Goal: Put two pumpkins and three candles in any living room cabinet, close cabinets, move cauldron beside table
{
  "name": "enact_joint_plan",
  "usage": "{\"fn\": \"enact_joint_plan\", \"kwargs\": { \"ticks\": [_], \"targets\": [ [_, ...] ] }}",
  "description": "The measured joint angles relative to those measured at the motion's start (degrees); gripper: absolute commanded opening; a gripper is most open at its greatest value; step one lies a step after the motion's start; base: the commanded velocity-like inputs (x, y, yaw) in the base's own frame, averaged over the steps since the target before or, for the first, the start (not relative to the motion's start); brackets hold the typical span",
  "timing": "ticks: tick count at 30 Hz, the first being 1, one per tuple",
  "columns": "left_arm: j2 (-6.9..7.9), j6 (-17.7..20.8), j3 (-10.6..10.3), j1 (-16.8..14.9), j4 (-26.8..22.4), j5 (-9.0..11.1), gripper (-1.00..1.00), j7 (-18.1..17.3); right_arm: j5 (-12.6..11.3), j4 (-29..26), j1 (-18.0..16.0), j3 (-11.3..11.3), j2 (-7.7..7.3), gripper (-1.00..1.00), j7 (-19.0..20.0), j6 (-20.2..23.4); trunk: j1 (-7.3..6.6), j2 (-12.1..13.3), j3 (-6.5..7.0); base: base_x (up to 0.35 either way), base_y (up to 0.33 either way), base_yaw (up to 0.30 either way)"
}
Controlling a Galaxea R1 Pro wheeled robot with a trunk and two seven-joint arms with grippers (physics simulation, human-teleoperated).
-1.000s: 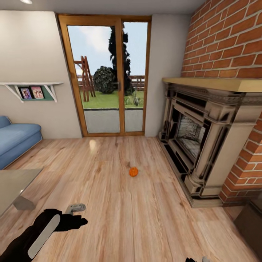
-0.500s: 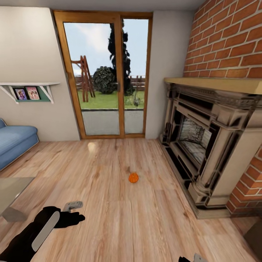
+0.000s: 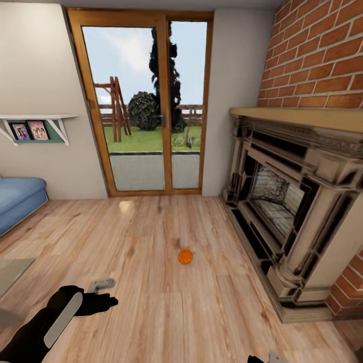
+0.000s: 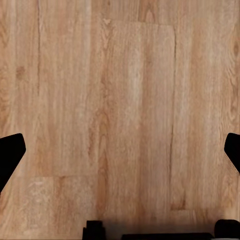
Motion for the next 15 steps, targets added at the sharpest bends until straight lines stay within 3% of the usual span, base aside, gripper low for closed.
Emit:
{"fn": "enact_joint_plan", "kwargs": {
  "ticks": [15],
  "targets": [
    [0.04, 0.02, -0.03, -0.01, -0.01, -0.08, 1.00, -0.03, 0.00, 0.00, 0.00, -0.01, -0.03, 1.00, 0.01, 0.06, 0.00, 0.00, 0.00, 0.331, 0.097, 0.000]
  ]
}}
